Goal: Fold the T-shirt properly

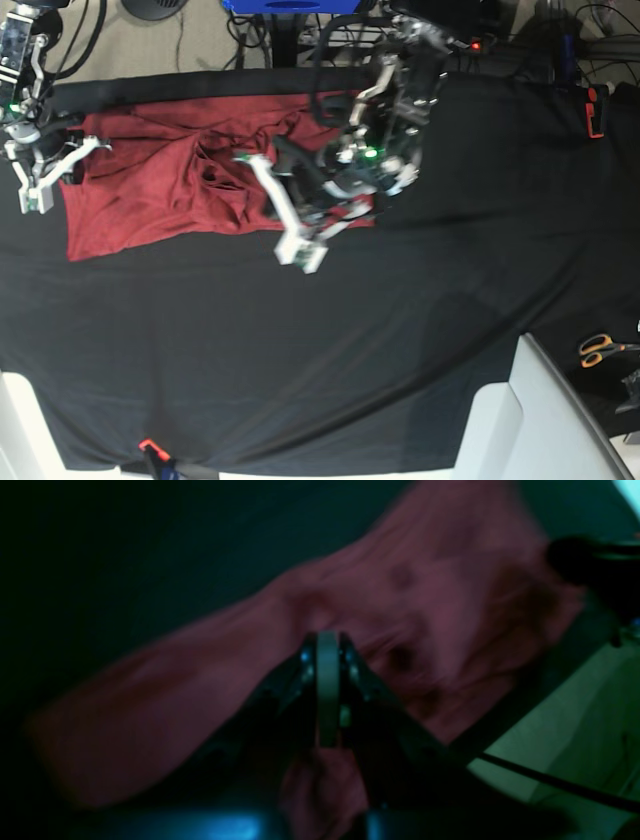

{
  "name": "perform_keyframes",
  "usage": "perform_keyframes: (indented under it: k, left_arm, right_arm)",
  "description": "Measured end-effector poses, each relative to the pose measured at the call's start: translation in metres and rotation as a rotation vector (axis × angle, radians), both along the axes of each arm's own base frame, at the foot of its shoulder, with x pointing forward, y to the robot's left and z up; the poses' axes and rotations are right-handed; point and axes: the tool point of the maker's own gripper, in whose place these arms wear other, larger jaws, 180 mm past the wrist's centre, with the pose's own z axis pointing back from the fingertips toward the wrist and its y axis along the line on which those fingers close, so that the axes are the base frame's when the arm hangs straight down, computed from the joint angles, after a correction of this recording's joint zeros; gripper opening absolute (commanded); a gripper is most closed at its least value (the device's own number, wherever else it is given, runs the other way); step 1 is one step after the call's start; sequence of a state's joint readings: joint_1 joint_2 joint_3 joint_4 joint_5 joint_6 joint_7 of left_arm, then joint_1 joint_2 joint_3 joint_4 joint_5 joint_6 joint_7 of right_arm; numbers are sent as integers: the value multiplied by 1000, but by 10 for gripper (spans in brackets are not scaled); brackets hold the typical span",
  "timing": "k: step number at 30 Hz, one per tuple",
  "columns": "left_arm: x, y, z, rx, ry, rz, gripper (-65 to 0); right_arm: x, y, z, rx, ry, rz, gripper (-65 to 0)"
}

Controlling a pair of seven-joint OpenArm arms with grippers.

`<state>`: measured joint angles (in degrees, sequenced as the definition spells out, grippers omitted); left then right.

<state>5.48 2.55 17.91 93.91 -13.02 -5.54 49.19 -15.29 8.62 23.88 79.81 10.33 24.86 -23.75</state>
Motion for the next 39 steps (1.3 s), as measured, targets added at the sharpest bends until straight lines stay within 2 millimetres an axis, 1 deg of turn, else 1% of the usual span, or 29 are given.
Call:
perform_keyframes:
  k: [1,3,5,7,10,13,16,19,21,25,28,31,34,36,39]
  left_arm:
    - [2,10,-4,24,9,41,-650]
    - [4,21,-13,68,16,66,-650]
    - [3,26,-22,95,32,70,-650]
    - [3,26,-26,94,37,73,-650]
    - [15,23,-28,73,4,87,-650]
    - [21,20,-41,82,35,95,-650]
    - [18,9,-48,69,69,90,-650]
    - [19,-5,-48,48,79,77,-650]
    - [19,-14,-48,61,74,37,-650]
    - [8,-24,-57,81,91,-21,-650]
    - [1,-29,-59,78,104,-34,-650]
    - [-3,-32,-59,72,108,-34,-650]
    - [-12,-33,-59,64,114,-36,-650]
    - [-21,-42,-54,61,105,-71,-650]
    - [-28,-59,-46,40,87,-118,-650]
  right_arm:
    - [0,0,0,-1,1,0,-635]
    - [0,-1,0,-1,0,0,-635]
    - [-1,0,0,-1,2,0,-635]
    - [-1,0,-1,0,3,0,-635]
    - [-1,-1,0,-1,2,0,-635]
    - [-1,0,-1,0,3,0,-635]
    - [-1,0,0,-1,2,0,-635]
    - [-1,0,-1,0,3,0,-635]
    - [-1,0,-1,-1,4,0,-635]
    - [-1,0,-1,0,3,0,-635]
    - [-1,0,-1,-1,4,0,-635]
    - [-1,0,-1,0,4,-1,-635]
    - [-1,0,-1,-1,4,0,-635]
    - [-1,0,-1,0,3,0,-635]
    - [-1,0,-1,-1,3,0,-635]
